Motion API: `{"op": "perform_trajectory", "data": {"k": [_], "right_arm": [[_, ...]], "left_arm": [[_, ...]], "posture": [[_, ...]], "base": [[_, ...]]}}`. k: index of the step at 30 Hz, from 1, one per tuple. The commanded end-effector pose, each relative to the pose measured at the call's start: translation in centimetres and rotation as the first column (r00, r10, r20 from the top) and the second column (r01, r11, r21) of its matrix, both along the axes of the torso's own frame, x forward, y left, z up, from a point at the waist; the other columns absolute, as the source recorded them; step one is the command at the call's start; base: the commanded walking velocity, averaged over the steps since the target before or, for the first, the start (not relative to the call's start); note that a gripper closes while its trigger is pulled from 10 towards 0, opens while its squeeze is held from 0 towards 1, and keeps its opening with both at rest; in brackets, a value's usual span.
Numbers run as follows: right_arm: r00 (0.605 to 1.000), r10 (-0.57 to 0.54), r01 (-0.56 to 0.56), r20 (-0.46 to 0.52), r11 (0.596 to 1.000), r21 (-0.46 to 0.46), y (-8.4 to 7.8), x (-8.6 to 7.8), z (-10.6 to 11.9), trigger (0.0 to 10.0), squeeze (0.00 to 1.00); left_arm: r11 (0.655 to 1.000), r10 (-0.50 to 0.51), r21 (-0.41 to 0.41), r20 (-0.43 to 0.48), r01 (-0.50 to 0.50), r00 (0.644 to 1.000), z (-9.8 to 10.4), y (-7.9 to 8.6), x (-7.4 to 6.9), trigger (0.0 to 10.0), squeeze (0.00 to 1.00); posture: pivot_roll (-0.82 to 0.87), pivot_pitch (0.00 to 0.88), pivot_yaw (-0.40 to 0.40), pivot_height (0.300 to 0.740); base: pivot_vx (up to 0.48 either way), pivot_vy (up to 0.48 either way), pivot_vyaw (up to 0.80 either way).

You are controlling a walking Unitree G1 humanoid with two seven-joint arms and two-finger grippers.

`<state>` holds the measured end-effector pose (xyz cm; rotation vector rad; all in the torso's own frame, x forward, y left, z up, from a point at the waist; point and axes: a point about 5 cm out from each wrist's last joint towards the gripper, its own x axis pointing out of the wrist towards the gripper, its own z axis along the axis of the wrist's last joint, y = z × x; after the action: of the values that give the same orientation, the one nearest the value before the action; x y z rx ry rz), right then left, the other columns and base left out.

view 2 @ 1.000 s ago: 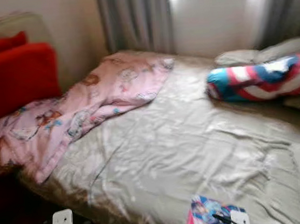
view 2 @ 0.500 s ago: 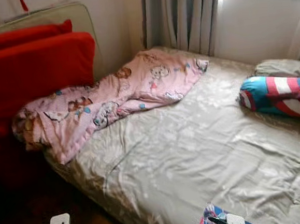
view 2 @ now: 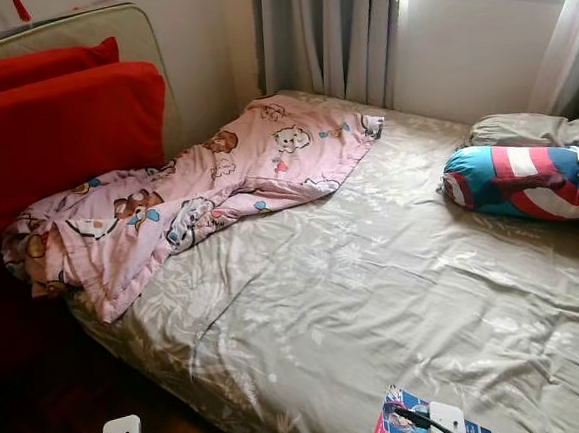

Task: Clean up the room

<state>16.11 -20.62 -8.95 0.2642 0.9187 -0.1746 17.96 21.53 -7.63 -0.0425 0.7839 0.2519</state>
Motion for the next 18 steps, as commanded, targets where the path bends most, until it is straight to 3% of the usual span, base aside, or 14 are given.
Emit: {"op": "perform_trajectory", "data": {"k": [1, 11, 18], "right_arm": [[1.000, 0.016, -0.016, 0.010, 1.000, -0.010, 0.34, 0.85, 0.28, 10.0, 0.00], [1.000, 0.002, -0.002, 0.017, 1.000, -0.003, 0.95, 1.54, 0.45, 10.0, 0.00], [1.000, -0.019, 0.019, 0.010, 1.000, 0.009, 0.95, 1.45, 0.39, 10.0, 0.00]], "left_arm": [[1.000, 0.000, 0.006, -0.028, 0.000, 1.000, -0.24, 0.19, -0.45, 10.0, 0.00], [1.000, -0.005, 0.010, -0.042, 0.005, 0.999, -0.27, 0.59, -0.62, 10.0, 0.00], [1.000, -0.003, 0.012, -0.053, 0.004, 0.999, -0.39, 0.67, -0.87, 10.0, 0.00]], "posture": [[-0.03, 0.000, -0.024, 0.740], [-0.04, 0.000, -0.021, 0.740], [-0.03, 0.000, -0.025, 0.740]], "base": [[0.000, 0.000, 0.80], [0.000, 0.000, 0.80], [0.000, 0.000, 0.14]]}}
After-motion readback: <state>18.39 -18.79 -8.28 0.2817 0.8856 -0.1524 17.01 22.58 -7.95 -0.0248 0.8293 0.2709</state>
